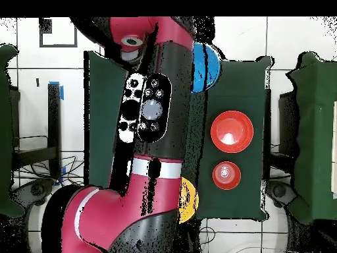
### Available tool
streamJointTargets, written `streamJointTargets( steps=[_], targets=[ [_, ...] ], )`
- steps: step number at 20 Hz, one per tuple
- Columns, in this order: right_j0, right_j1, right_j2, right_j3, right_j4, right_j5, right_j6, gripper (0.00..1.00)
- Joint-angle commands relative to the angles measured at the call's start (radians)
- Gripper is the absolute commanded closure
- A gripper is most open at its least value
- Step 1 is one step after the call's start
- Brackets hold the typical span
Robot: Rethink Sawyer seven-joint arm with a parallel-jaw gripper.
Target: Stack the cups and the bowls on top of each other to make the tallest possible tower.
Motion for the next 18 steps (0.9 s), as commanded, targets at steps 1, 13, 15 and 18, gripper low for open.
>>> streamJointTargets(
  steps=[1,13,15,18],
  targets=[
    [0.0,-0.014,0.022,0.017,-0.001,0.114,-0.067,0.0],
    [0.022,-0.456,0.086,0.774,-0.107,-0.19,-0.191,0.0],
    [0.004,-0.486,0.089,0.82,-0.116,-0.217,-0.204,0.0],
    [-0.013,-0.546,0.092,0.918,-0.133,-0.278,-0.222,0.0]
  ],
)
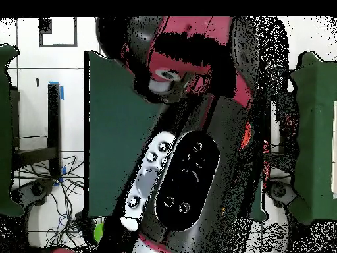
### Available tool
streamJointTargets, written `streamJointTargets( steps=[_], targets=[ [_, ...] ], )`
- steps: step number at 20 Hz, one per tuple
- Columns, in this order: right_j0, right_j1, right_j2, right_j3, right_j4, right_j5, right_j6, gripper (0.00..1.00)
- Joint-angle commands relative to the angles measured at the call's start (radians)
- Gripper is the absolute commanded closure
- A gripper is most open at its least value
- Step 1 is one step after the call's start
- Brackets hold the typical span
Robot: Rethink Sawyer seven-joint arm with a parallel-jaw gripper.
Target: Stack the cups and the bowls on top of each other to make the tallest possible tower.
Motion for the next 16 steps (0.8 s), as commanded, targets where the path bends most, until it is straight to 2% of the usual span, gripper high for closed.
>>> streamJointTargets(
  steps=[1,5,12,16],
  targets=[
    [-0.04,-0.175,0.092,0.369,-0.104,-0.133,-0.236,0.0],
    [-0.066,-0.222,0.113,0.448,-0.131,-0.195,-0.257,0.0],
    [-0.116,-0.274,0.179,0.595,-0.161,-0.397,-0.257,0.0],
    [-0.153,-0.294,0.213,0.631,-0.183,-0.453,-0.272,0.0]
  ],
)
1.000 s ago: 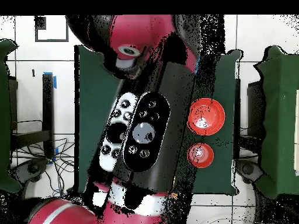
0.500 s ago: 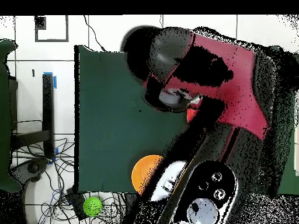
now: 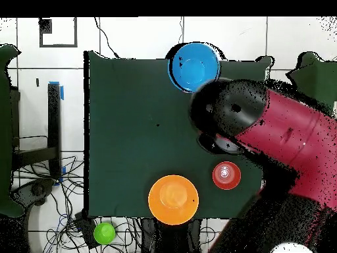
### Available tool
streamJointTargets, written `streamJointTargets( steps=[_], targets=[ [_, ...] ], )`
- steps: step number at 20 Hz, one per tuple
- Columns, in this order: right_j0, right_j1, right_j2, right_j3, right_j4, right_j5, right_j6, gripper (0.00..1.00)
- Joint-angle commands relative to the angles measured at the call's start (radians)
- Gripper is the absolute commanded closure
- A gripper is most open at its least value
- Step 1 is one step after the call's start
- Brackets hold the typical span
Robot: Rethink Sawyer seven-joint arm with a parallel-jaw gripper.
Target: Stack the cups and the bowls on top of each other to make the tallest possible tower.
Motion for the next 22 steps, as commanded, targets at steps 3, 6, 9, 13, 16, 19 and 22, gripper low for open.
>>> streamJointTargets(
  steps=[3,6,9,13,16,19,22],
  targets=[
    [-0.071,-0.027,0.211,0.224,-0.099,-0.15,-0.295,0.0],
    [-0.111,-0.032,0.25,0.238,-0.103,-0.184,-0.305,0.0],
    [-0.156,-0.038,0.296,0.249,-0.108,-0.208,-0.325,0.0],
    [-0.225,-0.045,0.368,0.259,-0.122,-0.224,-0.386,0.0],
    [-0.28,-0.054,0.421,0.262,-0.137,-0.218,-0.422,0.0],
    [-0.329,-0.053,0.468,0.256,-0.151,-0.216,-0.454,0.0],
    [-0.373,-0.05,0.515,0.258,-0.161,-0.224,-0.476,0.0]
  ],
)
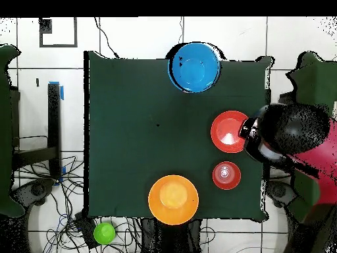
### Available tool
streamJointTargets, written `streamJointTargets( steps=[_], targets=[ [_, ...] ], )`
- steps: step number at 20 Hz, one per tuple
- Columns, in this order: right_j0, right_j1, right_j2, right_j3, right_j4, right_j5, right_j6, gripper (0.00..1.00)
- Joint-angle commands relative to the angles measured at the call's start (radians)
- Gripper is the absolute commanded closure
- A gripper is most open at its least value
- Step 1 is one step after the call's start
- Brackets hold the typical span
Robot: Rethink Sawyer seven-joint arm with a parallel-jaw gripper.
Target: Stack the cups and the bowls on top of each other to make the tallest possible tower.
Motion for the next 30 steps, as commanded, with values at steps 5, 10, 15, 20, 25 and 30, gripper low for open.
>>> streamJointTargets(
  steps=[5,10,15,20,25,30],
  targets=[
    [-0.126,0.023,0.294,0.125,-0.097,-0.064,-0.463,0.0],
    [-0.169,0.035,0.347,0.104,-0.124,-0.046,-0.487,0.0],
    [-0.199,0.044,0.396,0.098,-0.132,-0.039,-0.483,0.0],
    [-0.26,0.054,0.477,0.145,-0.095,-0.056,-0.491,0.0],
    [-0.335,0.079,0.57,0.19,-0.06,-0.058,-0.497,0.0],
    [-0.4,0.108,0.658,0.215,-0.055,-0.076,-0.495,0.0]
  ],
)
